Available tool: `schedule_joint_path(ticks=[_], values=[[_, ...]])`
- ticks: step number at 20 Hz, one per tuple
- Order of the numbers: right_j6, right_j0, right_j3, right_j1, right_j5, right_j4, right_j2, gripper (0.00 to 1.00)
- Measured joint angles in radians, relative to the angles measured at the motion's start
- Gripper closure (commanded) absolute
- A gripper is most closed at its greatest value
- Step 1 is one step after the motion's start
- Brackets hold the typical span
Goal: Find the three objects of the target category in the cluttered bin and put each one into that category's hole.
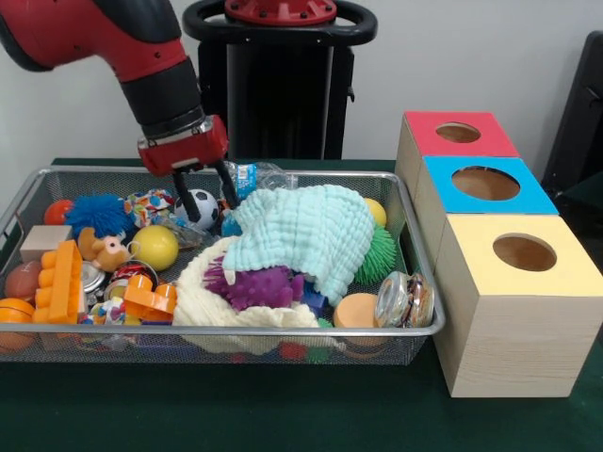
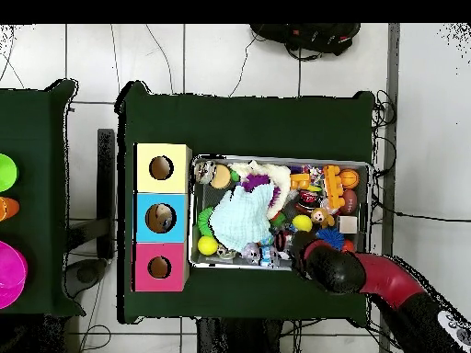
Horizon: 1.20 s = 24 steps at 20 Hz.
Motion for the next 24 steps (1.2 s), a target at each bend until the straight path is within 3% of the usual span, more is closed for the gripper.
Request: schedule_joint_path(ticks=[7, 10, 24], values=[[0.0, 0.106, -0.001, -0.216, 0.0, -0.084, 0.001, 0.0], [0.0, 0.12, -0.002, -0.258, 0.0, -0.089, 0.001, 0.0], [0.0, 0.087, -0.002, -0.292, -0.061, -0.089, 0.001, 0.0]])
